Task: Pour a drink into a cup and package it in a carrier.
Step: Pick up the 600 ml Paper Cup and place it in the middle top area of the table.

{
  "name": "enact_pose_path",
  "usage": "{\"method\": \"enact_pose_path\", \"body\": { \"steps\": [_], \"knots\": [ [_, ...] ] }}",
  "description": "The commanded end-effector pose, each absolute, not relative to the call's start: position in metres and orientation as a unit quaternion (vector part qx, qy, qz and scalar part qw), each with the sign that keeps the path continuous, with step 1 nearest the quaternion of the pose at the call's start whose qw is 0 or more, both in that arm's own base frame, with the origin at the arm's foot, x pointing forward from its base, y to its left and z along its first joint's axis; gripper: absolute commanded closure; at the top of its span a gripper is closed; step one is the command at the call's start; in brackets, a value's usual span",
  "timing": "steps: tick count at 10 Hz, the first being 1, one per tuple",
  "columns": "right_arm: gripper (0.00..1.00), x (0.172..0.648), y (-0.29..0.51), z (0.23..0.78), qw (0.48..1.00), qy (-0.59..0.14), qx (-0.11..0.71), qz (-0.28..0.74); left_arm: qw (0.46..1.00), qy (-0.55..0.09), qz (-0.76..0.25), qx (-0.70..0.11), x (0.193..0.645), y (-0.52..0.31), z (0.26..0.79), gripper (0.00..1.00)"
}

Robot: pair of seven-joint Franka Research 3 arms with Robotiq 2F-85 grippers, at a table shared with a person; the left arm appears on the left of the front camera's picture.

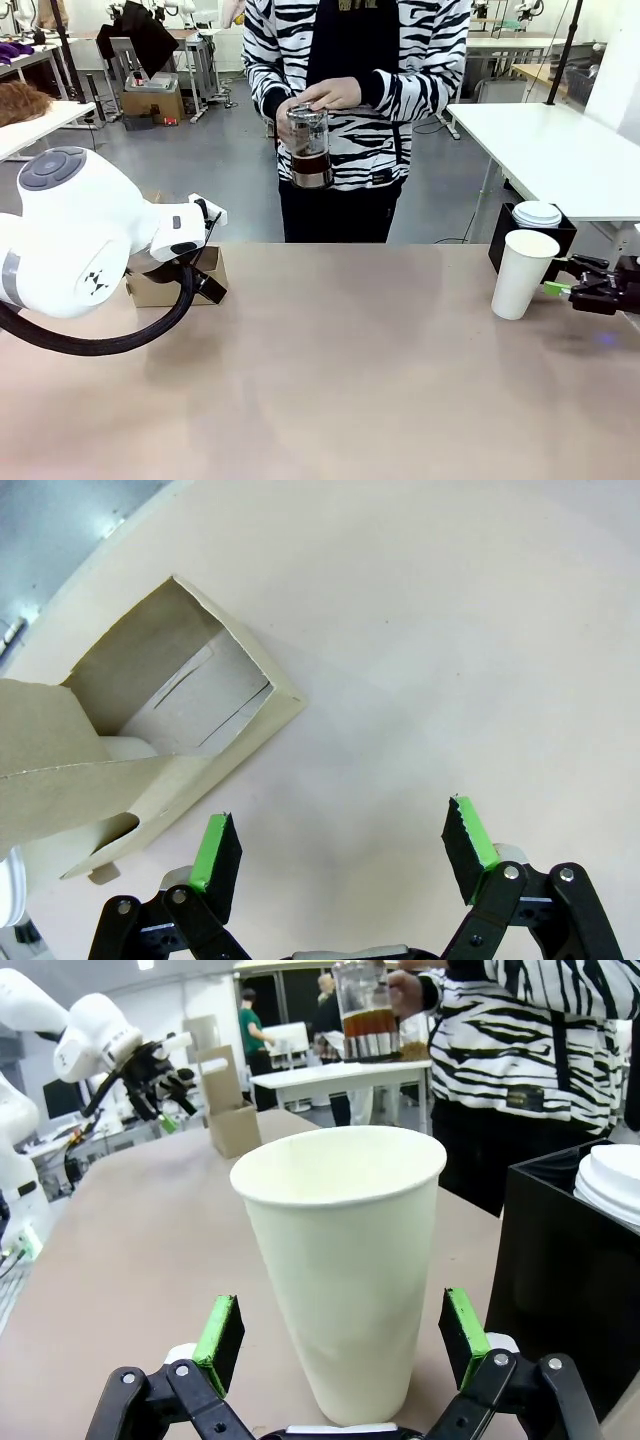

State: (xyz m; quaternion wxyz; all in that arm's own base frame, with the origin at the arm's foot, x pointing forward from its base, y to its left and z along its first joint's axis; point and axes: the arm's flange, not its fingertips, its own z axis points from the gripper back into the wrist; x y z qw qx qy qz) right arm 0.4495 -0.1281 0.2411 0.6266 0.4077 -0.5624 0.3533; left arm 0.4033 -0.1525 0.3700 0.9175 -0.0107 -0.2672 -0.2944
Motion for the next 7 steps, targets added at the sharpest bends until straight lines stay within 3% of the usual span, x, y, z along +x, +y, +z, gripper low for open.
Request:
{"method": "enact_pose_path", "body": {
  "steps": [1,7],
  "knots": [
    [0.0,0.46,-0.12,0.235,0.623,-0.571,0.408,0.346,0.917,-0.268,-0.294,-0.012,0.403,-0.152,0.37,0.0],
    [0.0,0.475,-0.094,0.227,0.62,-0.567,0.415,0.35,0.917,-0.268,-0.294,-0.012,0.403,-0.152,0.37,0.0]
  ]
}}
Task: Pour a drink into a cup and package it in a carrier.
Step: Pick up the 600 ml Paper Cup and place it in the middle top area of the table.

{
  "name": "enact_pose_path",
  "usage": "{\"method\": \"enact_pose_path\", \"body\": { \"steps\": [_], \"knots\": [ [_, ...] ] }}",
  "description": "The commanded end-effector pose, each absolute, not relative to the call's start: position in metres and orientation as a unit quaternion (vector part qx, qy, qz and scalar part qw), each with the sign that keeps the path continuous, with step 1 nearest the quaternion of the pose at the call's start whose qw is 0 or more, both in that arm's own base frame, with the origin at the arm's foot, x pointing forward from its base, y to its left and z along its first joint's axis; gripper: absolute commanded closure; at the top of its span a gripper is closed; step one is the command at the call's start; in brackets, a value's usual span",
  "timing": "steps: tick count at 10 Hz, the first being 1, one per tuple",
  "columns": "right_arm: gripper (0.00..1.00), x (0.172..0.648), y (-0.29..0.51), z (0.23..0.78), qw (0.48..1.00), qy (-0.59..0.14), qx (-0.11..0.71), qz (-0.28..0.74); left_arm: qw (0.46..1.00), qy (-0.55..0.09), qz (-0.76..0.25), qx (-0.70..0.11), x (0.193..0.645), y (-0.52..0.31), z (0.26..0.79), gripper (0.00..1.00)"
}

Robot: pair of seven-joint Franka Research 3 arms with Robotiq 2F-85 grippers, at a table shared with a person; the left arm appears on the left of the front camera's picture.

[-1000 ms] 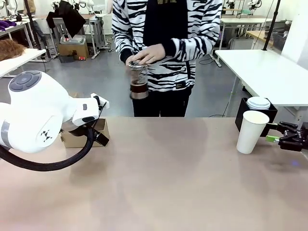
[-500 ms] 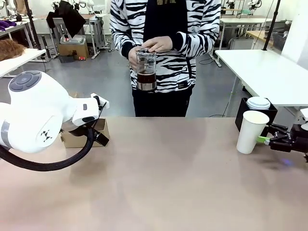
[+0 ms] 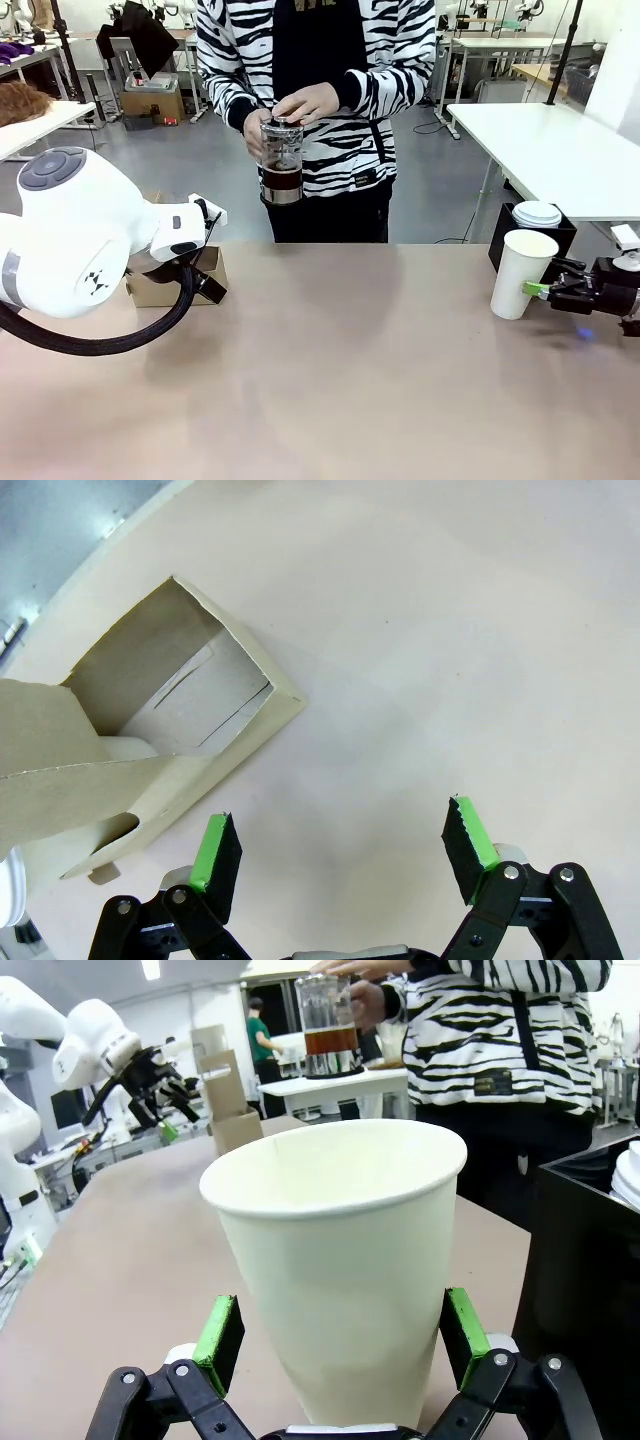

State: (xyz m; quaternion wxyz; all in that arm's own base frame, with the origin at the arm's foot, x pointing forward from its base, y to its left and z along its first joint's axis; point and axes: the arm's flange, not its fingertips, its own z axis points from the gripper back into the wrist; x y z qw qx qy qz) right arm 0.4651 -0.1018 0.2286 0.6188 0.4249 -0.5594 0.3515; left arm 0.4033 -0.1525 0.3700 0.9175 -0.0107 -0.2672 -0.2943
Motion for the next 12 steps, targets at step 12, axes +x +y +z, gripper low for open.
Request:
{"method": "enact_pose_path", "body": {
  "steps": [12],
  "knots": [
    [0.2,0.491,-0.083,0.224,0.618,-0.556,0.437,0.343,0.917,-0.268,-0.294,-0.012,0.403,-0.152,0.37,0.0]
  ]
}}
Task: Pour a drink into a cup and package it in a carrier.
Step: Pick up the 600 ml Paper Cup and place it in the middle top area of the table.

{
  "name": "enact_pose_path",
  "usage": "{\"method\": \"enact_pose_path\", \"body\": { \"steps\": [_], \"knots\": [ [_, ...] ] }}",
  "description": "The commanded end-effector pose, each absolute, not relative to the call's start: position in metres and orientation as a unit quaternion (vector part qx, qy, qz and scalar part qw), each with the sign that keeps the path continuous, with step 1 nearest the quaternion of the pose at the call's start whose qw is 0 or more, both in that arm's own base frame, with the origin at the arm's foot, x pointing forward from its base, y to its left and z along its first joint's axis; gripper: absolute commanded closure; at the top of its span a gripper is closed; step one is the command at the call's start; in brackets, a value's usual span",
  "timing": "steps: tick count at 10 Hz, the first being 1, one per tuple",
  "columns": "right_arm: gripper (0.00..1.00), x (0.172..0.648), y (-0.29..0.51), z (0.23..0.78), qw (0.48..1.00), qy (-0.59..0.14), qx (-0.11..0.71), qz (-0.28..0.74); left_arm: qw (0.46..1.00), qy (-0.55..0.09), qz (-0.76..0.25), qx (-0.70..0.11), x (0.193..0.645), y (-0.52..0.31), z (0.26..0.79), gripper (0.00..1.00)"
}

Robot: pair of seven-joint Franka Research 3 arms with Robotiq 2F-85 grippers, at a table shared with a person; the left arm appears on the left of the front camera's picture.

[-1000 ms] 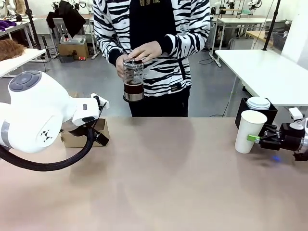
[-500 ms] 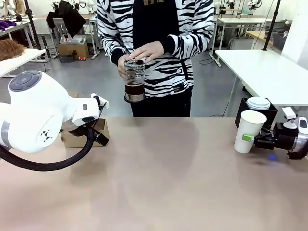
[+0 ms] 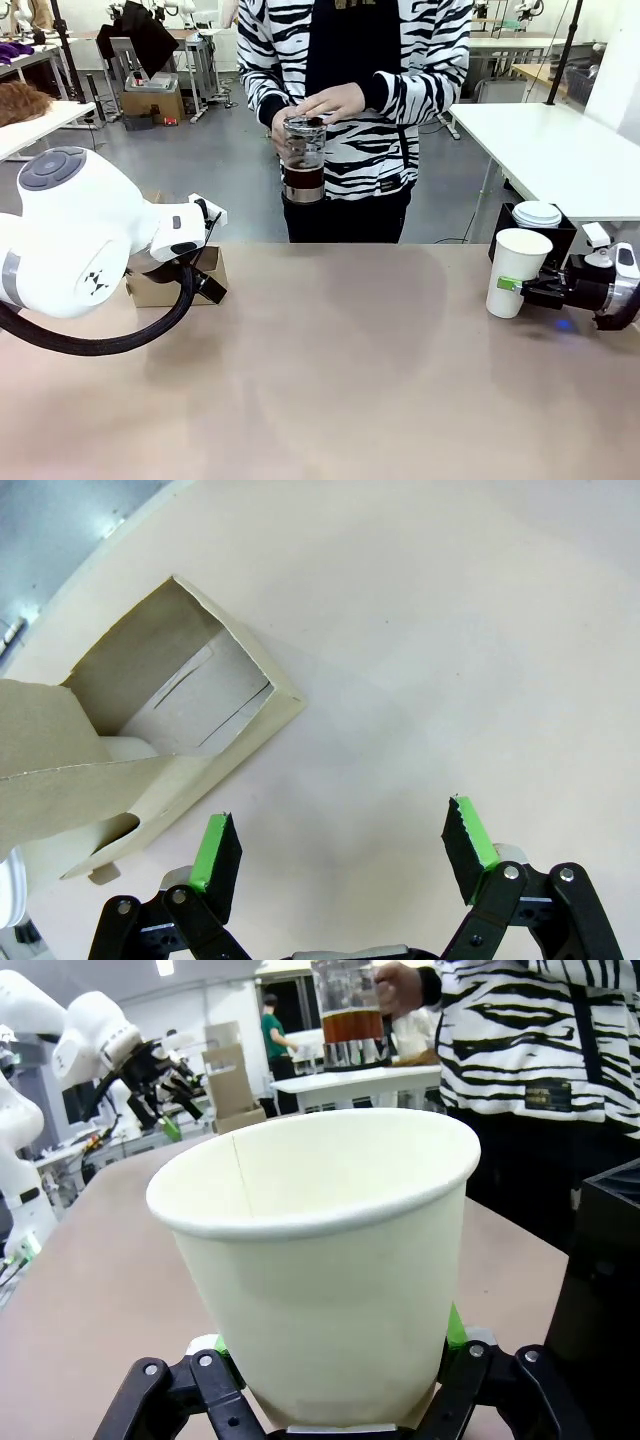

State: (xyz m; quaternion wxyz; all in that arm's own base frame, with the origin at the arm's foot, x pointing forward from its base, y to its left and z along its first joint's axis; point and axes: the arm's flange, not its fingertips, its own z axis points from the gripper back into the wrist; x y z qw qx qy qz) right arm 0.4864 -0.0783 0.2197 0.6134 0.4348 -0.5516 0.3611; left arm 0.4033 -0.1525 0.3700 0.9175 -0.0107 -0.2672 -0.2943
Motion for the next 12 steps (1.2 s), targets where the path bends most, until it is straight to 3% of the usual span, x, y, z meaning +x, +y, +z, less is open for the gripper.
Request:
{"method": "enact_pose_path", "body": {
  "steps": [1,4,8,12],
  "knots": [
    [0.2,0.487,-0.075,0.22,0.612,-0.55,0.437,0.363,0.917,-0.268,-0.294,-0.012,0.403,-0.152,0.37,0.0],
    [0.16,0.486,-0.079,0.219,0.614,-0.551,0.435,0.361,0.917,-0.268,-0.294,-0.012,0.403,-0.152,0.37,0.0],
    [0.2,0.46,-0.044,0.301,0.606,-0.563,0.441,0.348,0.917,-0.268,-0.294,-0.012,0.403,-0.152,0.37,0.0],
    [0.2,0.508,0.06,0.346,0.62,-0.531,0.45,0.362,0.917,-0.268,-0.294,-0.012,0.403,-0.152,0.37,0.0]
  ]
}}
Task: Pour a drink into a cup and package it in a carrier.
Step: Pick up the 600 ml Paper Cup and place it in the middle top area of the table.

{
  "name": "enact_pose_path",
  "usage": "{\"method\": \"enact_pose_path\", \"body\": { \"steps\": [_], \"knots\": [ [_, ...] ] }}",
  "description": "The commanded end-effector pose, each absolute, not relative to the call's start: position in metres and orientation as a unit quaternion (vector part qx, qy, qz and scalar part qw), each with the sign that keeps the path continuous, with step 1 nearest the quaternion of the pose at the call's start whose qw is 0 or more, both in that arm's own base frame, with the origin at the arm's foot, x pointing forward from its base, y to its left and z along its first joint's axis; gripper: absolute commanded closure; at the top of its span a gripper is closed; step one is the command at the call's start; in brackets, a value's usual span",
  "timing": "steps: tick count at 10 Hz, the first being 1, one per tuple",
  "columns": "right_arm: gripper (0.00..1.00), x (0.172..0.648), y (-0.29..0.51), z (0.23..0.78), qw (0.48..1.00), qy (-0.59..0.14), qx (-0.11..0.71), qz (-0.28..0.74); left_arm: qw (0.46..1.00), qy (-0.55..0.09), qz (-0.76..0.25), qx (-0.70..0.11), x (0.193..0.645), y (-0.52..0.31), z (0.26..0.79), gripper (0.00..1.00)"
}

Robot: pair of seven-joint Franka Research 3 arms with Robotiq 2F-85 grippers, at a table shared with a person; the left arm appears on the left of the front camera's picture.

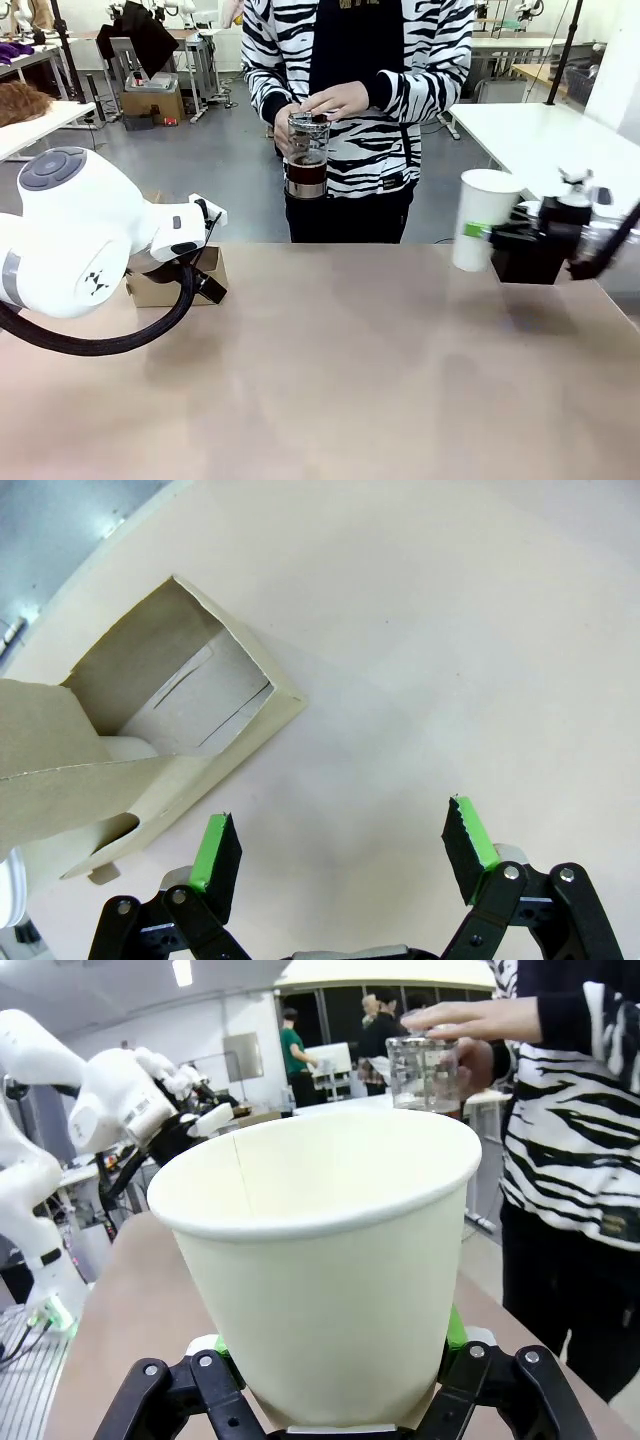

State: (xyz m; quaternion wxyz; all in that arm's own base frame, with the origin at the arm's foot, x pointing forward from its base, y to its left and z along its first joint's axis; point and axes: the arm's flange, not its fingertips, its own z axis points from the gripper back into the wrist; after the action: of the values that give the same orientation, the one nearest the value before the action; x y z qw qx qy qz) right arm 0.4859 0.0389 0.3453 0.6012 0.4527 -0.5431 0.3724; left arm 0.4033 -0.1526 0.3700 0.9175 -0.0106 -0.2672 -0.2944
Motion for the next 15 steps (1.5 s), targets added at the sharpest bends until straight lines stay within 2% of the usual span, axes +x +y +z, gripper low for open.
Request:
{"method": "enact_pose_path", "body": {
  "steps": [1,4,7,10,12,13,15],
  "knots": [
    [0.2,0.529,0.093,0.345,0.624,-0.524,0.452,0.362,0.917,-0.268,-0.294,-0.012,0.403,-0.152,0.37,0.0],
    [0.2,0.576,0.165,0.327,0.628,-0.535,0.417,0.382,0.917,-0.268,-0.294,-0.012,0.403,-0.152,0.37,0.0],
    [0.2,0.61,0.179,0.293,0.624,-0.553,0.424,0.355,0.917,-0.268,-0.294,-0.012,0.403,-0.152,0.37,0.0],
    [0.2,0.621,0.169,0.272,0.633,-0.559,0.421,0.331,0.917,-0.268,-0.294,-0.012,0.403,-0.152,0.37,0.0],
    [0.2,0.618,0.156,0.273,0.623,-0.551,0.426,0.355,0.917,-0.268,-0.294,-0.012,0.403,-0.152,0.37,0.0],
    [0.2,0.619,0.162,0.27,0.643,-0.537,0.43,0.336,0.917,-0.268,-0.294,-0.012,0.403,-0.152,0.37,0.0],
    [0.2,0.619,0.162,0.27,0.643,-0.537,0.43,0.336,0.917,-0.268,-0.294,-0.012,0.403,-0.152,0.37,0.0]
  ]
}}
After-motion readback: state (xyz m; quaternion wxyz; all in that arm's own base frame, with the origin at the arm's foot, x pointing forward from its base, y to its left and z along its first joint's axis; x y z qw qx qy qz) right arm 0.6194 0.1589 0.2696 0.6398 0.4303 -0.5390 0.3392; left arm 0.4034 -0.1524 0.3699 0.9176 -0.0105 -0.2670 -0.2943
